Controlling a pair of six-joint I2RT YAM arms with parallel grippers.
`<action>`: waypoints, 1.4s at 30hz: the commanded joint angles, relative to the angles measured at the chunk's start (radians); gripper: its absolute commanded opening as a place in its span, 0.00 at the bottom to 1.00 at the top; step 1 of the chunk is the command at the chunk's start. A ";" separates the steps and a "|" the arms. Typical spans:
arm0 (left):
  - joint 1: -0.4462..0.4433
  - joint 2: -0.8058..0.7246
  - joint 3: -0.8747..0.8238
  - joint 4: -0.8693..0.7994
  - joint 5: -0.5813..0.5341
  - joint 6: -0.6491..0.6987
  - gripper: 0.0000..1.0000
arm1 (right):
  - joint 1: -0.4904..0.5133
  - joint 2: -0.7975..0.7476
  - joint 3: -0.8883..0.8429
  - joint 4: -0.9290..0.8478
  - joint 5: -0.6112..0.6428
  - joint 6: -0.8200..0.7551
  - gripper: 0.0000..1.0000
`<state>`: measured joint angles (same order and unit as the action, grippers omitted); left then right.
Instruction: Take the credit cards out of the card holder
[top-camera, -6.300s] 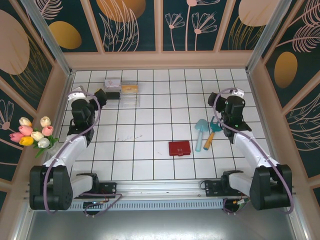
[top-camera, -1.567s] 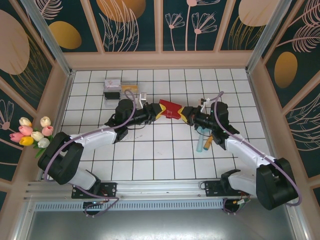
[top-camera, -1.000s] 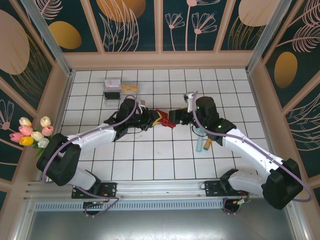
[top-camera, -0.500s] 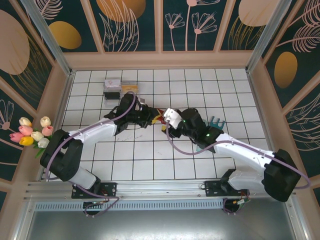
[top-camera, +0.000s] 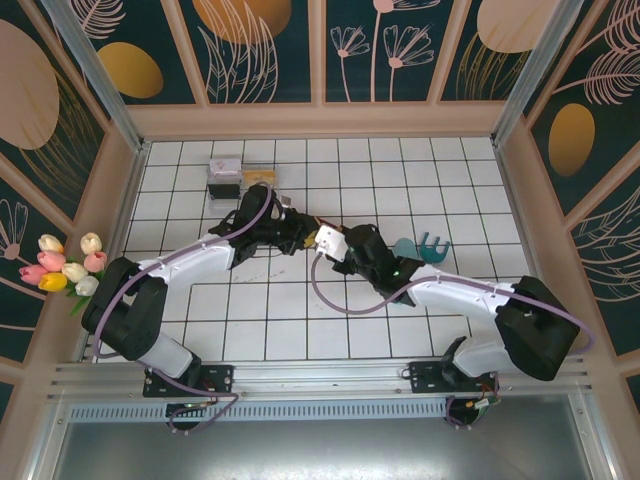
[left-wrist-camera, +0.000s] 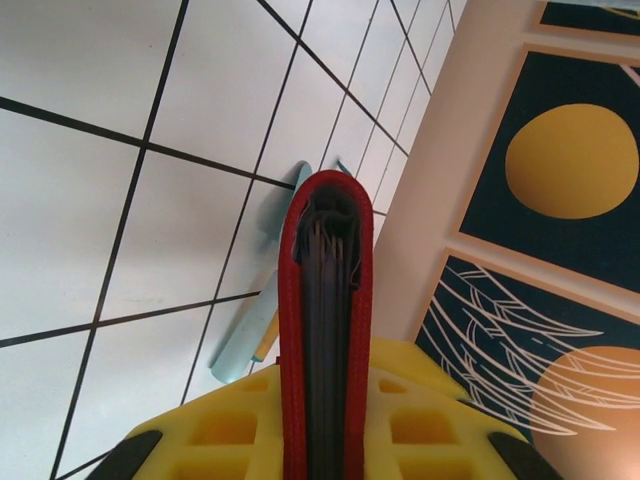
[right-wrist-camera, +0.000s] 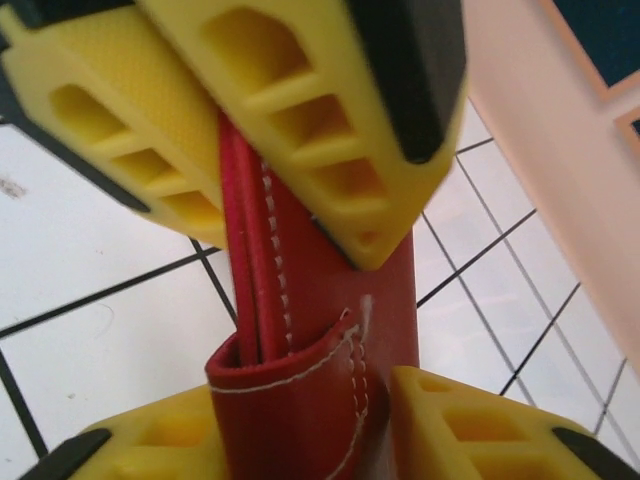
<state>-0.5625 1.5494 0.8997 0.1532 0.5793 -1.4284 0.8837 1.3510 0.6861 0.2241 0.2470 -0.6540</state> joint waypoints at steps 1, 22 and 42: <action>0.009 -0.031 -0.013 0.042 0.023 -0.052 0.21 | 0.005 -0.049 -0.039 0.066 0.053 -0.016 0.28; 0.181 -0.255 -0.138 -0.110 -0.137 0.241 0.92 | -0.123 -0.131 0.071 -0.172 -0.453 0.962 0.23; 0.180 -0.505 -0.373 -0.152 -0.218 0.340 0.99 | -0.130 0.224 0.185 -0.332 -0.525 1.448 0.55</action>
<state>-0.3878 1.0496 0.5419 -0.0010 0.3405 -1.1286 0.7631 1.5997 0.8307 -0.0147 -0.3370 0.7490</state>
